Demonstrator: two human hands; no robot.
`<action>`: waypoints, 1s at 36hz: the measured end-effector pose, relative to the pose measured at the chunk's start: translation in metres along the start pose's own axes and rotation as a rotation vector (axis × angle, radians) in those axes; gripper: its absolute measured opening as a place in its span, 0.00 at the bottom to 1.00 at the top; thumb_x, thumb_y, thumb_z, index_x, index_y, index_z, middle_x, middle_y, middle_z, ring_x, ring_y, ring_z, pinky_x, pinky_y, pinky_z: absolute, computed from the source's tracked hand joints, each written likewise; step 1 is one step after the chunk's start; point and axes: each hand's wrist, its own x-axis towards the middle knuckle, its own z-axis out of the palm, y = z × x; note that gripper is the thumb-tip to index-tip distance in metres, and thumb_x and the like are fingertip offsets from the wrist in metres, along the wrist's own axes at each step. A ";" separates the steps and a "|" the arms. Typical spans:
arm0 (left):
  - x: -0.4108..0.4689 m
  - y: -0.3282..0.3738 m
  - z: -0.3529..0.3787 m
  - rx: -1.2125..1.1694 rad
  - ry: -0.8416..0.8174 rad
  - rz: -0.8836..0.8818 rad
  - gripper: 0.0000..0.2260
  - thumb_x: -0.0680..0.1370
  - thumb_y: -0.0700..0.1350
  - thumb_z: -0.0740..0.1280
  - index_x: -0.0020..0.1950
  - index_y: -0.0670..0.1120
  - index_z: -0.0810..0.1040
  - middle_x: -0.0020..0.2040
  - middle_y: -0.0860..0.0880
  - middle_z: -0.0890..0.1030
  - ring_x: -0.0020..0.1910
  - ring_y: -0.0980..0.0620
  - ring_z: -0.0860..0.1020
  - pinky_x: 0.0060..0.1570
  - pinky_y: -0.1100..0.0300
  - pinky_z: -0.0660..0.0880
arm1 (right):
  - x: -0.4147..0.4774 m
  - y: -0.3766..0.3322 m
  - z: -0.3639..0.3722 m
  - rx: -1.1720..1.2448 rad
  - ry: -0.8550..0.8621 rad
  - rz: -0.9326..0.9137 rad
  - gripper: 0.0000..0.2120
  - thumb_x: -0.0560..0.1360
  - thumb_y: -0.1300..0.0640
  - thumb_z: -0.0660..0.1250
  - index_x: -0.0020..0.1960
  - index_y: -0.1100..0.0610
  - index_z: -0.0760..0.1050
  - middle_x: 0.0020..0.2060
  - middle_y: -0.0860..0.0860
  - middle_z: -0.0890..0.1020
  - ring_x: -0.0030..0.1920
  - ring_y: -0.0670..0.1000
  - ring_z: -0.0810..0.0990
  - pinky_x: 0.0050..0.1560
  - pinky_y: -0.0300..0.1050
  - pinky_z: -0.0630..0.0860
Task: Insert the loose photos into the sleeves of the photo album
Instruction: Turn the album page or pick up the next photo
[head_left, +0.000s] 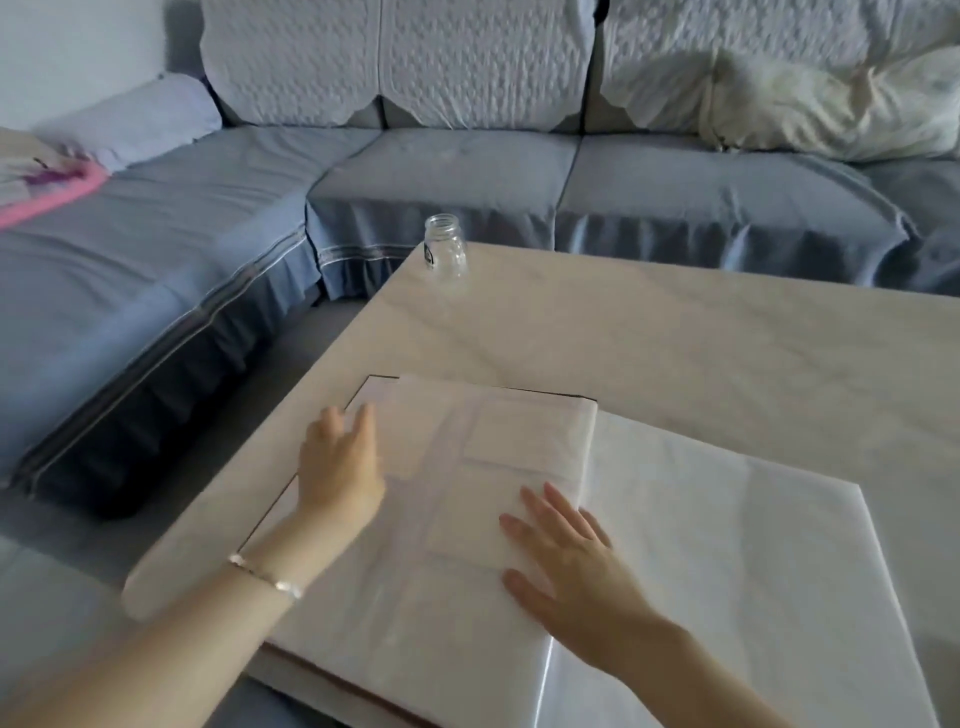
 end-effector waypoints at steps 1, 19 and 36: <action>-0.004 0.005 0.009 -0.062 0.061 0.129 0.19 0.72 0.37 0.69 0.62 0.38 0.74 0.59 0.35 0.73 0.56 0.33 0.75 0.55 0.45 0.73 | 0.001 0.000 0.004 -0.011 0.007 0.014 0.33 0.79 0.39 0.34 0.57 0.44 0.78 0.60 0.47 0.79 0.61 0.51 0.77 0.57 0.45 0.73; -0.038 0.069 0.023 0.111 -0.351 0.340 0.39 0.71 0.69 0.33 0.77 0.51 0.50 0.78 0.51 0.50 0.76 0.50 0.50 0.72 0.48 0.39 | -0.026 0.031 -0.012 0.228 0.107 -0.079 0.30 0.73 0.36 0.49 0.71 0.47 0.64 0.73 0.38 0.56 0.70 0.32 0.46 0.68 0.25 0.43; -0.106 0.239 0.001 -0.414 -0.163 0.697 0.09 0.79 0.46 0.59 0.55 0.51 0.78 0.49 0.55 0.81 0.52 0.52 0.77 0.47 0.62 0.68 | -0.228 0.191 -0.048 0.100 0.379 0.738 0.24 0.69 0.56 0.74 0.64 0.55 0.75 0.63 0.50 0.75 0.62 0.56 0.74 0.60 0.44 0.67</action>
